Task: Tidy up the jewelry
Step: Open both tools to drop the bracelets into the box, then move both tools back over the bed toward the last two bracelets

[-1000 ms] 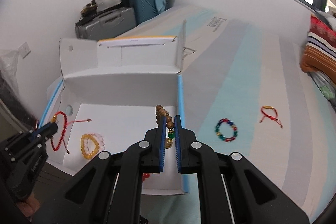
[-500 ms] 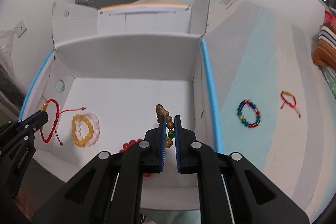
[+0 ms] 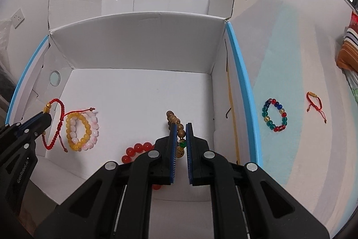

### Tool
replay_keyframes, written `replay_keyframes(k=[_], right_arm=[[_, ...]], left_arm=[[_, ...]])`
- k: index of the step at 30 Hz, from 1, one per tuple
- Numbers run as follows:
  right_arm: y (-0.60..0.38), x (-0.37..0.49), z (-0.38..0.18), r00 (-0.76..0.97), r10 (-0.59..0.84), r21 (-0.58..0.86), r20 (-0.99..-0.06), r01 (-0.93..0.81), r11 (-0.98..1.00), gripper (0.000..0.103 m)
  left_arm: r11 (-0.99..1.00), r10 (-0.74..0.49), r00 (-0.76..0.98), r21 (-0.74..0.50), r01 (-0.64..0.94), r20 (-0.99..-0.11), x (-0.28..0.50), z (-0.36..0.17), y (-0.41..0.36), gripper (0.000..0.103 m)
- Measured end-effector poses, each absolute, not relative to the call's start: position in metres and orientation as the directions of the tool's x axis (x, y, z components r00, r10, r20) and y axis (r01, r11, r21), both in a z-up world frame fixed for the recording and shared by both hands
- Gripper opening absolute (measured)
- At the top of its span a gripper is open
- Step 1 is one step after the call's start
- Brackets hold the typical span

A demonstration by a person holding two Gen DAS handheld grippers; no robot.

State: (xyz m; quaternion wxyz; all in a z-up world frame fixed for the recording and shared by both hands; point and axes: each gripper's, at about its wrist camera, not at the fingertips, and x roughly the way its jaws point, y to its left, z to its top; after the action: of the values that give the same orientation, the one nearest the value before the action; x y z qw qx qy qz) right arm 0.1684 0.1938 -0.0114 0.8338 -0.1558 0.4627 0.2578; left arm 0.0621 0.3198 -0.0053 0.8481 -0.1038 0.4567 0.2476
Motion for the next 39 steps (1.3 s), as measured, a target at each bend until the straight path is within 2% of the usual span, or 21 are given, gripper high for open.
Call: replay_keyframes(k=[8,9,10,11,12,17,24,27,32,39], right_arm=[[0.198,0.164,-0.010,0.441,0.289,-0.033,-0.850,-0.592,0.805,0.008],[0.199,0.163,-0.009,0.442,0.291,-0.034,-0.849,-0.594,0.804,0.010],[0.199,0.161,-0.008,0.445,0.295,-0.034,-0.846,-0.597,0.801,0.017],[0.199,0.160,-0.006,0.449,0.303,-0.031,-0.841,-0.599,0.800,0.029],[0.198,0.159,-0.004,0.453,0.311,-0.026,-0.835,-0.598,0.801,0.033],[0.189,0.158,0.013,0.483,0.351,0.004,-0.802,-0.583,0.813,0.056],[0.172,0.162,0.031,0.541,0.362,0.019,-0.759,-0.538,0.843,0.078],[0.159,0.167,0.038,0.564,0.360,0.024,-0.743,-0.515,0.857,0.085],[0.126,0.177,0.051,0.600,0.351,0.042,-0.719,-0.466,0.884,0.095],[0.067,0.197,0.072,0.654,0.300,0.041,-0.694,-0.380,0.924,0.096]], left_arm=[[0.861,0.313,0.485,0.027,-0.509,-0.817,0.058,0.003,0.318,0.009],[0.860,0.314,0.488,0.026,-0.510,-0.814,0.057,0.005,0.318,0.009],[0.859,0.317,0.491,0.026,-0.512,-0.811,0.056,0.006,0.318,0.012],[0.857,0.323,0.495,0.027,-0.514,-0.807,0.055,0.008,0.318,0.020],[0.856,0.332,0.501,0.032,-0.516,-0.799,0.054,0.011,0.316,0.030],[0.855,0.354,0.530,0.036,-0.517,-0.770,0.050,0.022,0.311,0.055],[0.859,0.362,0.577,0.023,-0.511,-0.732,0.046,0.041,0.300,0.088],[0.868,0.364,0.598,0.027,-0.496,-0.714,0.048,0.048,0.289,0.096],[0.886,0.344,0.627,0.021,-0.462,-0.699,0.056,0.056,0.266,0.097],[0.933,0.265,0.680,0.003,-0.360,-0.684,0.084,0.064,0.214,0.097]])
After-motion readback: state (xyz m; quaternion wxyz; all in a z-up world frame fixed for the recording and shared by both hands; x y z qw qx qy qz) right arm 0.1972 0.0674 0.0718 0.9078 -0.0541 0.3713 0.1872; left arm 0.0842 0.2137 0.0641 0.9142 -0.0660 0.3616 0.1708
